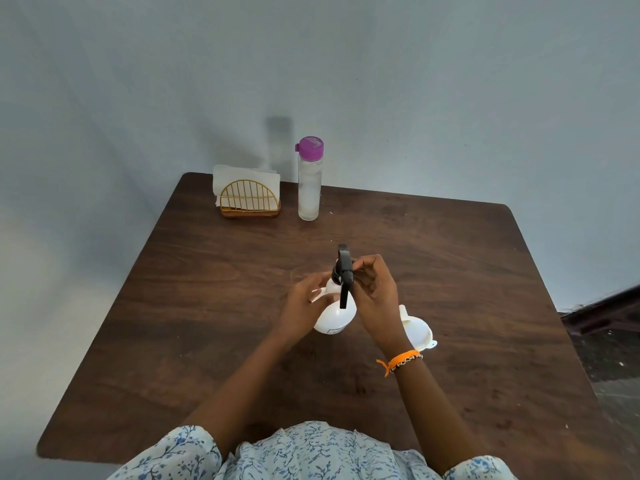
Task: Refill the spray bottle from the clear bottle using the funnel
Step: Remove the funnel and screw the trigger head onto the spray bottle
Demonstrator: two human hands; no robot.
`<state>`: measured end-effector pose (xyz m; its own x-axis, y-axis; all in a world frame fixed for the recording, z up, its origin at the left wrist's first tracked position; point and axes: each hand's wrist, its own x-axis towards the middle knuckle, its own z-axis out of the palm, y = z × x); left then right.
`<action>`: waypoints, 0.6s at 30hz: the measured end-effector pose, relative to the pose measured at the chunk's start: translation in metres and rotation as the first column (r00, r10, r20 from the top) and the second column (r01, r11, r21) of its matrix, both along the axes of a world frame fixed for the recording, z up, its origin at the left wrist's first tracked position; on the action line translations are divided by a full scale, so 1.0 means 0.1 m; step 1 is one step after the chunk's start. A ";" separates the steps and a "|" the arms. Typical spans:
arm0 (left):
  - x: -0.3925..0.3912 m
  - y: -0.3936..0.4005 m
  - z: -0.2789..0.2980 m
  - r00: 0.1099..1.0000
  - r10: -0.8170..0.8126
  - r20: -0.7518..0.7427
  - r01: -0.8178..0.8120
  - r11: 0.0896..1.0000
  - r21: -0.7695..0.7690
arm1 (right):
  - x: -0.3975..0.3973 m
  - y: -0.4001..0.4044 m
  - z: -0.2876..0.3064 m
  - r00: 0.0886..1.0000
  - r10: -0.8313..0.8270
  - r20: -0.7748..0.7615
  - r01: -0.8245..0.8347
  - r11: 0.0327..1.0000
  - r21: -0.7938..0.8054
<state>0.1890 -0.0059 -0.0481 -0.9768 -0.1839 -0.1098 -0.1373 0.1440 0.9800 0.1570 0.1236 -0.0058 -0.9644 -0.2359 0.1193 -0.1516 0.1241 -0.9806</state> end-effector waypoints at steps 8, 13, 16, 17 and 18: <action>0.01 0.02 0.03 1.000 -0.002 -0.009 0.003 1.000 0.007 | 0.06 -0.01 -0.15 0.999 0.043 0.005 -0.043 0.998 0.047; 0.00 0.00 0.03 1.000 0.011 0.008 -0.011 1.000 -0.019 | 0.06 -0.01 -0.22 0.999 0.046 -0.004 -0.045 0.997 0.070; -0.01 0.01 0.03 1.000 0.005 0.016 -0.005 1.000 -0.023 | 0.07 0.01 -0.22 0.999 0.044 0.003 -0.044 0.997 0.068; 0.00 0.01 0.04 1.000 0.007 0.016 -0.006 1.000 -0.019 | 0.06 0.01 -0.23 0.999 0.038 0.018 -0.039 0.997 0.062; 0.01 0.02 0.05 1.000 0.008 0.014 -0.008 1.000 -0.024 | 0.05 0.02 -0.24 0.999 0.032 0.026 -0.033 0.998 0.060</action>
